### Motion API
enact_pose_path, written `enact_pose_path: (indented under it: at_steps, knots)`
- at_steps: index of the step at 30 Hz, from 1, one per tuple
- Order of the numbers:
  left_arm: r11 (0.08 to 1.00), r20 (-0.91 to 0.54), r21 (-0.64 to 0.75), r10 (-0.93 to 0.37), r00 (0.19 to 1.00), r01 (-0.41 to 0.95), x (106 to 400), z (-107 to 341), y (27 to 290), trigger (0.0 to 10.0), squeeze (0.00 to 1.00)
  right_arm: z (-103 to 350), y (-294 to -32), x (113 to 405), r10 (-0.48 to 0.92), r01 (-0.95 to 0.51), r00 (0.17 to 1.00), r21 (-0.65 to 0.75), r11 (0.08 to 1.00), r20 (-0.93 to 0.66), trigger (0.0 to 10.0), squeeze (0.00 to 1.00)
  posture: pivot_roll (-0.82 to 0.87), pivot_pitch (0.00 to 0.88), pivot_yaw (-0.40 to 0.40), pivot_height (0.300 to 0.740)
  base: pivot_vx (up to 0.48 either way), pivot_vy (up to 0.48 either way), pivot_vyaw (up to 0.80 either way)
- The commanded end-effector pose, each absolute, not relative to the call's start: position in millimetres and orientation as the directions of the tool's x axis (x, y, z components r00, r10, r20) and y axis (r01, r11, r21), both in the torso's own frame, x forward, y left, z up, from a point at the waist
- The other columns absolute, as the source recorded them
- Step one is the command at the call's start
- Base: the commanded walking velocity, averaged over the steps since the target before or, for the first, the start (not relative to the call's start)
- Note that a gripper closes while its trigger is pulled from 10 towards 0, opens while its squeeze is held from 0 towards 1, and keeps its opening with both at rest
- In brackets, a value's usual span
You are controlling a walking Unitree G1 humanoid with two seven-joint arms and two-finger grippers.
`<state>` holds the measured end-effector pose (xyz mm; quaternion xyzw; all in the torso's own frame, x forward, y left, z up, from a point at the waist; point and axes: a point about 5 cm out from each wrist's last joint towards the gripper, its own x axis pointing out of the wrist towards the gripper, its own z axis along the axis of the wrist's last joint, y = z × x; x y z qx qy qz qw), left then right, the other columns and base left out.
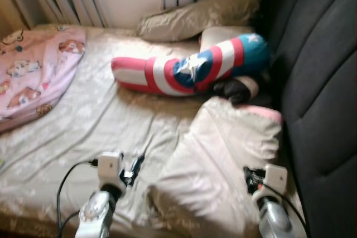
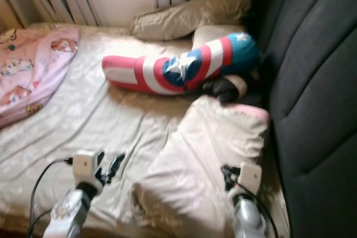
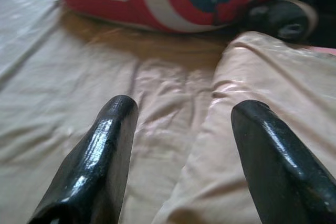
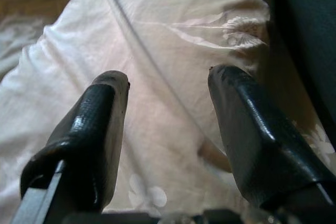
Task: Clean up the room
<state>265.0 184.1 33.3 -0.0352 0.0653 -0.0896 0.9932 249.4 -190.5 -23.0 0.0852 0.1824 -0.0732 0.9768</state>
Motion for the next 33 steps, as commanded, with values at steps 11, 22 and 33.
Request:
enact_pose_path:
  at_steps: [11, 22, 33]
  knots:
    - [0.982, -0.143, -0.075, -0.182, 0.973, 0.172, 259.2, 30.6, 188.2, 10.0, 0.0, -25.7, -188.9, 248.9, -0.127, 0.196, 0.912, 0.142, 0.97, -0.39, 10.0, 0.0, 0.07, 0.028, -0.013, 0.74, 0.0, 0.0, 0.0]
    - [0.981, -0.145, -0.079, -0.186, 0.972, 0.176, 257.8, 29.4, 186.5, 10.0, 0.0, -30.3, -194.6, 244.3, -0.147, 0.214, 0.894, 0.116, 0.97, -0.423, 10.0, 0.0, 0.07, 0.023, -0.013, 0.69, 0.0, 0.0, 0.0]
    - [0.98, -0.148, -0.08, -0.191, 0.97, 0.181, 258.1, 28.9, 186.1, 10.0, 0.0, -28.0, -191.0, 248.3, -0.149, 0.214, 0.897, 0.113, 0.97, -0.415, 10.0, 0.0, 0.07, 0.008, -0.012, 0.68, 0.0, 0.0, 0.0]
